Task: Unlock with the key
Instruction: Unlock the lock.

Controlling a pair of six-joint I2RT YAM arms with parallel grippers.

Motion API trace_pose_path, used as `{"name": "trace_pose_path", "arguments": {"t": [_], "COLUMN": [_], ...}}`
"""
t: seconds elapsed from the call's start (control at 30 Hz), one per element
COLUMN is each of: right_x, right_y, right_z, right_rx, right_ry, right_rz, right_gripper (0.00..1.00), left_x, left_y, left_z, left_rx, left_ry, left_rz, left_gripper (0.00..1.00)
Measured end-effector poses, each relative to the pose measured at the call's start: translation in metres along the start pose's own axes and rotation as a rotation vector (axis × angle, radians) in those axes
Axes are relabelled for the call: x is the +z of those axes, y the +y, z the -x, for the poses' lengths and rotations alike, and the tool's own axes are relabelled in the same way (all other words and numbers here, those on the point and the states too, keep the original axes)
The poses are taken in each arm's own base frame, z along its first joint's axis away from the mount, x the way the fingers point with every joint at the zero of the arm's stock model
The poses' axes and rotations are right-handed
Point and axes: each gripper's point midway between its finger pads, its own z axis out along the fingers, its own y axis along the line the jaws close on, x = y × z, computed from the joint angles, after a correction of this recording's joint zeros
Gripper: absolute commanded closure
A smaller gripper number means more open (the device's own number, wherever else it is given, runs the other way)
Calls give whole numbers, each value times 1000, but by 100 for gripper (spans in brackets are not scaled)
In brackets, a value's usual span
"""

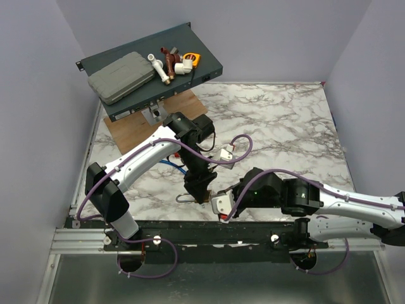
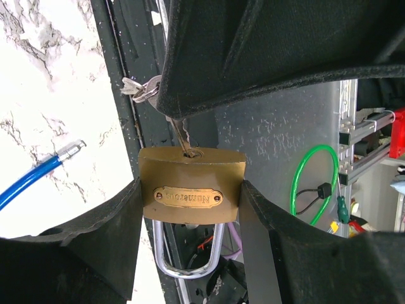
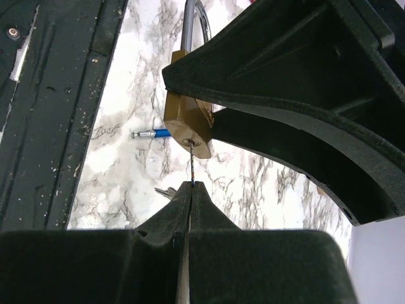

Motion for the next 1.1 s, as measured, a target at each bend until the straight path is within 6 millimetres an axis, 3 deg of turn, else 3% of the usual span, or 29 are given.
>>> {"name": "trace_pose_path", "arguments": {"t": [0.77,1.1], "right_x": [-5,-2], "right_y": [-1,1], "right_z": [23,10], "right_rx": [-24,-22], "right_ry": [-12,25], "right_rz": [-38,-60], "right_gripper": [99,99], "left_x": [-1,-1], "left_y": [0,-2], "left_z": [0,-2], "left_rx": [-20,-17], "left_ry": [-2,-4], "left_rz": [3,4], "left_gripper": [100,100]}}
